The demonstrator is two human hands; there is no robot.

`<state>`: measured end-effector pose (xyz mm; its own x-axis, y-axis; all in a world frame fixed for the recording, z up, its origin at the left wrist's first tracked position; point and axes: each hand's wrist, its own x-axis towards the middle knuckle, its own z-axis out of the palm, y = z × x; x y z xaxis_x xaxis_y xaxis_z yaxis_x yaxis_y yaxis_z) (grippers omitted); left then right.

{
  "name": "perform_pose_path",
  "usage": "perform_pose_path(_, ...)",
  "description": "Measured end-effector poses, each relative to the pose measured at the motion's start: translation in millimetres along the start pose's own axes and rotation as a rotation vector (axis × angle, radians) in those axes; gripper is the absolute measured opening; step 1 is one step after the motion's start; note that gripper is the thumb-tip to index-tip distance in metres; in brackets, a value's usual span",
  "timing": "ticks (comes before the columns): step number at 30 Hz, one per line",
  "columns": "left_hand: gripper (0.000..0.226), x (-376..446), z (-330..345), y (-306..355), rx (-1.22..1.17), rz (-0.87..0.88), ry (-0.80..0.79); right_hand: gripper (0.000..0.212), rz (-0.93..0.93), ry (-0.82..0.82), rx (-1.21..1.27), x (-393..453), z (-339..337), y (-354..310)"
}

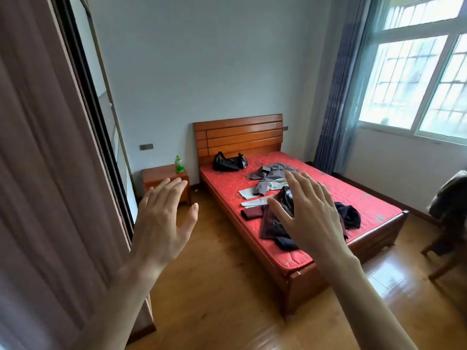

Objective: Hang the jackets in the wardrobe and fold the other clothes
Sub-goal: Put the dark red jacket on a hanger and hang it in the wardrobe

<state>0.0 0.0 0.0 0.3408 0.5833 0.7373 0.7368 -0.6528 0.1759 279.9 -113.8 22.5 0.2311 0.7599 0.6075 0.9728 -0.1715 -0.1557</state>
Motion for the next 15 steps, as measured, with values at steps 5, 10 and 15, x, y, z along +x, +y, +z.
perform_pose_path(5,0.058,31.6,40.9,-13.0,-0.011,-0.008,-0.024,0.083,0.01,0.012,-0.007,37.3,38.9,14.0)
perform_pose_path(10,0.059,74.2,90.1,-27.5,0.007,0.013,-0.028,0.084,-0.011,0.056,0.016,88.7,81.5,33.0)
perform_pose_path(15,0.06,132.1,142.5,-36.6,0.005,0.011,-0.038,0.084,-0.015,0.057,0.017,148.7,119.5,60.8)
